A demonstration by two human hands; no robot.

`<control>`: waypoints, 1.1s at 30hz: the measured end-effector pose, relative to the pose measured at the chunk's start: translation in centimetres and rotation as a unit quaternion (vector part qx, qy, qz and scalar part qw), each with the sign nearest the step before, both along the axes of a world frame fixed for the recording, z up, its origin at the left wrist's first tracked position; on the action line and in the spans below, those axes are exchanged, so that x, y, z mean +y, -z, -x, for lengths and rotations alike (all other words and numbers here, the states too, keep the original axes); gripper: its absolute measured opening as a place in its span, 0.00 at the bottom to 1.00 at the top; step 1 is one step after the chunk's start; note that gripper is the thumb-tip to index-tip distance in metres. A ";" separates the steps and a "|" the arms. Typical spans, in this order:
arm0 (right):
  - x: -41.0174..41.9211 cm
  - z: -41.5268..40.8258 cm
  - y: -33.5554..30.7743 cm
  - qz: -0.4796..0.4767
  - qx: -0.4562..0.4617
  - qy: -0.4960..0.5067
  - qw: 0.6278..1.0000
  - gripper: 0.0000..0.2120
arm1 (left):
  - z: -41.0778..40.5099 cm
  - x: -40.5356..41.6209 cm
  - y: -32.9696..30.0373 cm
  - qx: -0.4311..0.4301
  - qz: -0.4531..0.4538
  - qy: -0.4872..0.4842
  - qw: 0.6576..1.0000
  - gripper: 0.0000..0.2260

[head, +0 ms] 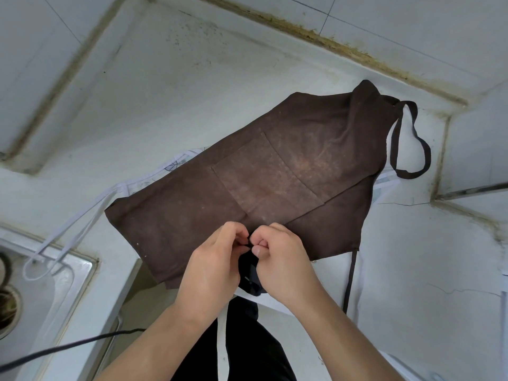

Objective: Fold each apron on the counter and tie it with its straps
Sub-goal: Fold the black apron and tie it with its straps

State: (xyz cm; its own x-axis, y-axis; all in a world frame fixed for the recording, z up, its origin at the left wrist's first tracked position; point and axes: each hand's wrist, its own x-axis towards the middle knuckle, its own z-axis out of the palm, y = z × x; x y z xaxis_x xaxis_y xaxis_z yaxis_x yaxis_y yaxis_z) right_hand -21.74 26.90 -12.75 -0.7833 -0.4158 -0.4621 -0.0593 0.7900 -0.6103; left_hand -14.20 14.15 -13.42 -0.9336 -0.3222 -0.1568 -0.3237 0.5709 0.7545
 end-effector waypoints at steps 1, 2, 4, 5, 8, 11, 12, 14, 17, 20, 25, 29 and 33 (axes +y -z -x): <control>-0.1 0.0 0.0 0.001 -0.021 0.016 1.000 0.14 | -0.1 -0.1 0.1 -0.001 0.001 -0.007 1.000 0.12; -0.1 -0.1 0.0 0.002 -0.045 0.032 0.998 0.14 | -0.1 -0.2 0.2 -0.002 0.008 -0.010 1.000 0.12; -0.2 -0.5 -0.1 -0.001 -0.085 0.055 0.995 0.13 | -0.3 -0.4 0.4 0.000 0.021 -0.004 1.000 0.12; -0.2 -0.7 -0.1 -0.004 -0.094 0.065 0.993 0.12 | -0.3 -0.6 0.4 0.001 0.017 -0.001 1.000 0.13; 0.0 -0.5 -0.2 0.010 -0.125 0.106 0.986 0.10 | -0.2 -1.0 -0.4 0.001 -0.014 -0.019 1.000 0.15; 0.2 0.1 -0.5 0.027 -0.138 0.128 0.982 0.09 | 0.2 -1.3 -2.0 0.005 -0.056 -0.041 0.998 0.12; 0.3 0.3 -0.5 0.027 -0.135 0.129 0.982 0.10 | 0.4 -1.4 -2.6 0.007 -0.084 -0.041 0.996 0.11; 0.3 0.5 -0.6 0.031 -0.134 0.132 0.982 0.12 | 0.7 -1.5 -3.4 0.006 -0.118 -0.019 0.993 0.09; 0.2 0.8 -0.7 0.040 -0.142 0.146 0.978 0.12 | 0.9 -1.6 -3.2 -0.023 -0.057 0.045 0.997 0.06; 0.1 0.9 -0.9 0.043 -0.156 0.159 0.974 0.09 | 1.0 -1.6 -2.5 -0.055 -0.015 0.054 0.997 0.05; -0.3 0.8 -1.1 0.047 -0.197 0.191 0.960 0.08 | 1.7 -1.0 -2.5 -0.077 0.106 0.043 0.990 0.05; -0.6 0.7 -1.3 0.049 -0.202 0.201 0.957 0.09 | 1.9 -0.5 -2.2 -0.061 0.147 0.057 0.986 0.09; -0.6 1.0 -1.4 0.042 -0.184 0.204 0.961 0.14 | 1.8 -0.2 -2.0 -0.029 0.158 0.044 0.986 0.08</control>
